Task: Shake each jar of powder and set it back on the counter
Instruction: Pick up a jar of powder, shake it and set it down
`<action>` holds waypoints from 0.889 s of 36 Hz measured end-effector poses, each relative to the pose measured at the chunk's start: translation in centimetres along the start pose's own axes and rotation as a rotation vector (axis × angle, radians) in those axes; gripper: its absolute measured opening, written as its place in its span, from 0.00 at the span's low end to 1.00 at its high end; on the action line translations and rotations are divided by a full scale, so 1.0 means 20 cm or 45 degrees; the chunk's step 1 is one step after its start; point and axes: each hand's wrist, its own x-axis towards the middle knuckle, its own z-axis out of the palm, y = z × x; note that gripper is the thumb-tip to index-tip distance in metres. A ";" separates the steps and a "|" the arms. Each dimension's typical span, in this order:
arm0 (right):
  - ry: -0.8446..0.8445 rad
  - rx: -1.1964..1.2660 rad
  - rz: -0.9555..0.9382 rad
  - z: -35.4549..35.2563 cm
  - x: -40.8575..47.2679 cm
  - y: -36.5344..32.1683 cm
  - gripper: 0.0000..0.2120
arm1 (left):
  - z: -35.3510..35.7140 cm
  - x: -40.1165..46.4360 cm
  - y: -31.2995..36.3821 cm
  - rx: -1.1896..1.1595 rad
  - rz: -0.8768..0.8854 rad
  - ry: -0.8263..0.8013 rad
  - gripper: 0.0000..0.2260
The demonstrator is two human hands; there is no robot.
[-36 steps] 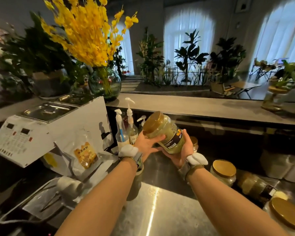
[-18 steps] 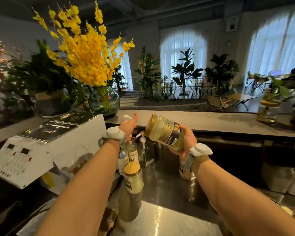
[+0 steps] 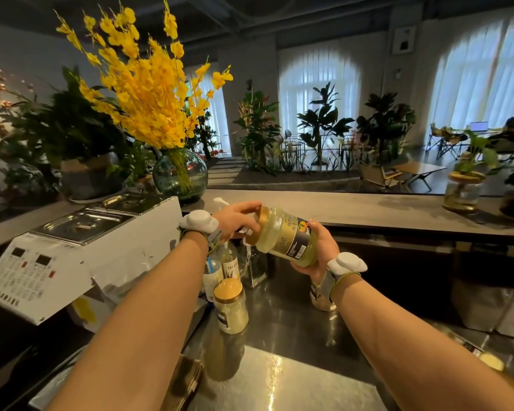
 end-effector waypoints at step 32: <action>0.000 -0.005 0.093 0.02 -0.08 -0.01 0.16 | 0.04 0.01 0.00 0.016 -0.238 0.167 0.24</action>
